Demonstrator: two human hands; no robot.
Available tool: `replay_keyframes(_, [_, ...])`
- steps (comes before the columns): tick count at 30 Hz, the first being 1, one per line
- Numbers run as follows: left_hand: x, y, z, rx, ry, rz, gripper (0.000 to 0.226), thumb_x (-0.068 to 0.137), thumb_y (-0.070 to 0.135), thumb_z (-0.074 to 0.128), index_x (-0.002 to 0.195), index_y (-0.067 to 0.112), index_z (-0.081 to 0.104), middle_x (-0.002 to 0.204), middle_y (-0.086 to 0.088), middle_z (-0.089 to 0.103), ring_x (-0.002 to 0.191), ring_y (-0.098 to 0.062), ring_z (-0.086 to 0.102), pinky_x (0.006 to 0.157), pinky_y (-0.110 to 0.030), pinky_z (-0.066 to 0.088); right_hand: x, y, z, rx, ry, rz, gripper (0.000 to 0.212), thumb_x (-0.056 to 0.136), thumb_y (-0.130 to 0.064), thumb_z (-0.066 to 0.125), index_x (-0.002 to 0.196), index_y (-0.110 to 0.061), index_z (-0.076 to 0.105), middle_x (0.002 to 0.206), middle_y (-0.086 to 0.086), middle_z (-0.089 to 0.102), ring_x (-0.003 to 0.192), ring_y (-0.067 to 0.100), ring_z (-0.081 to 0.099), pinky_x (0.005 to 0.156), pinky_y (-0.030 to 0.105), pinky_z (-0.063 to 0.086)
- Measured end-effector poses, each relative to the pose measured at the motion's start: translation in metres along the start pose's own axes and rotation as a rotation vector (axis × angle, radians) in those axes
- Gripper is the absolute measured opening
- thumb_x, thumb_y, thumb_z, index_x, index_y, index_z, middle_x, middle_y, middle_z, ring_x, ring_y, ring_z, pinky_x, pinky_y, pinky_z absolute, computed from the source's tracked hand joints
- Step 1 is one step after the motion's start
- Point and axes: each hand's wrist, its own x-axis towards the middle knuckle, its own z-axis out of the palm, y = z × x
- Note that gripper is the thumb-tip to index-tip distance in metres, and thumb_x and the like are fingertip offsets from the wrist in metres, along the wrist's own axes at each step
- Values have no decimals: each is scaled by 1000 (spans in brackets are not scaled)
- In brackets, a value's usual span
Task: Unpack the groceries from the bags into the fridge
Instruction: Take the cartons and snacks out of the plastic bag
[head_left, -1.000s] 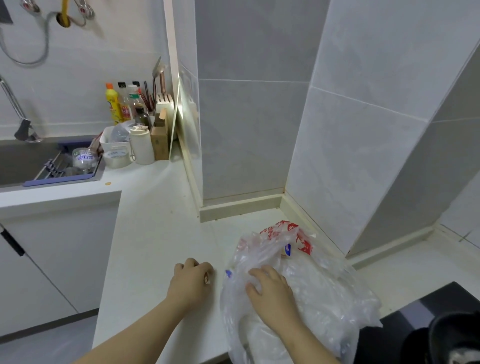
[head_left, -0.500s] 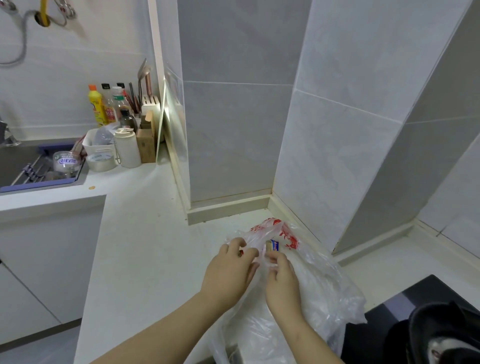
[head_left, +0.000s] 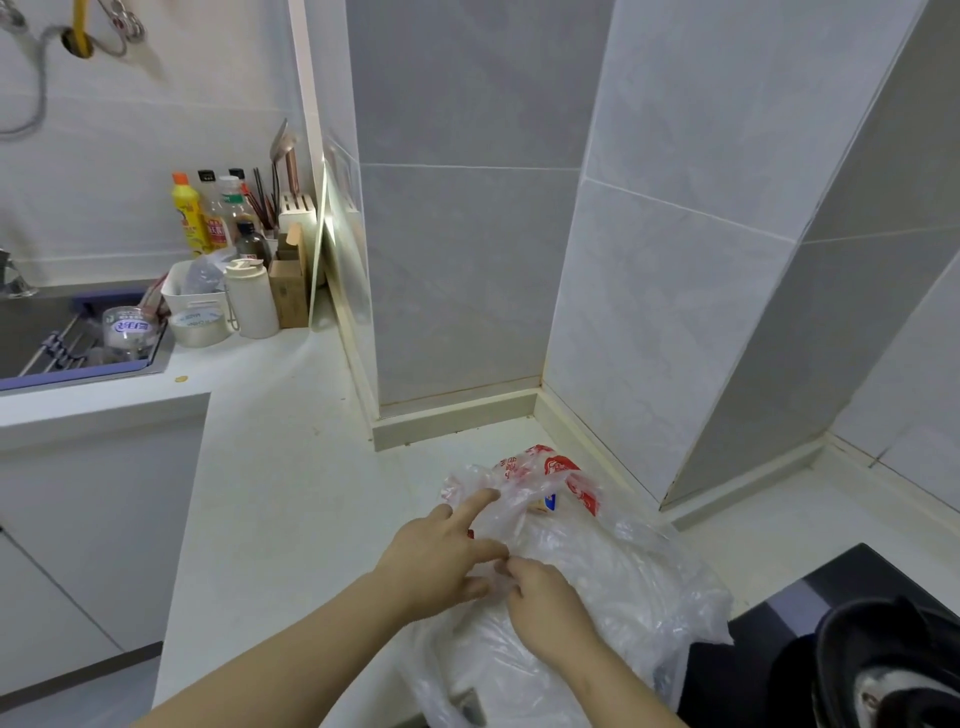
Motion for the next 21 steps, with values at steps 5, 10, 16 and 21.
replay_keyframes(5, [2,-9,2,129,-45,-244,46,86,38,56,130,27,46,158,-2,-4,116,-31,46,88,-36,41,1,3,-2,-35,-42,7,47,94,-11,32,136,-26,45,136,5,51,122,23,50,101,34,43])
replay_keyframes(10, [2,-19,5,50,59,-503,51,82,15,55,130,20,37,158,-6,-6,104,-28,48,69,-30,35,2,-2,-4,-142,-49,-28,43,95,-13,33,134,-21,48,134,4,51,121,23,48,97,31,43])
replay_keyframes(16, [-1,-31,13,-199,130,-577,53,80,3,53,127,24,40,156,-7,-6,108,-27,48,70,-25,46,10,-27,-6,-204,158,-152,41,96,-12,34,134,-23,46,136,-5,47,124,17,41,101,29,35])
replay_keyframes(21, [-5,-41,16,-322,132,-571,53,81,14,58,130,25,41,156,-8,-1,107,-25,53,75,-26,47,35,-45,-2,-267,42,-196,52,95,-5,31,145,-20,30,154,-3,23,139,18,23,112,31,20])
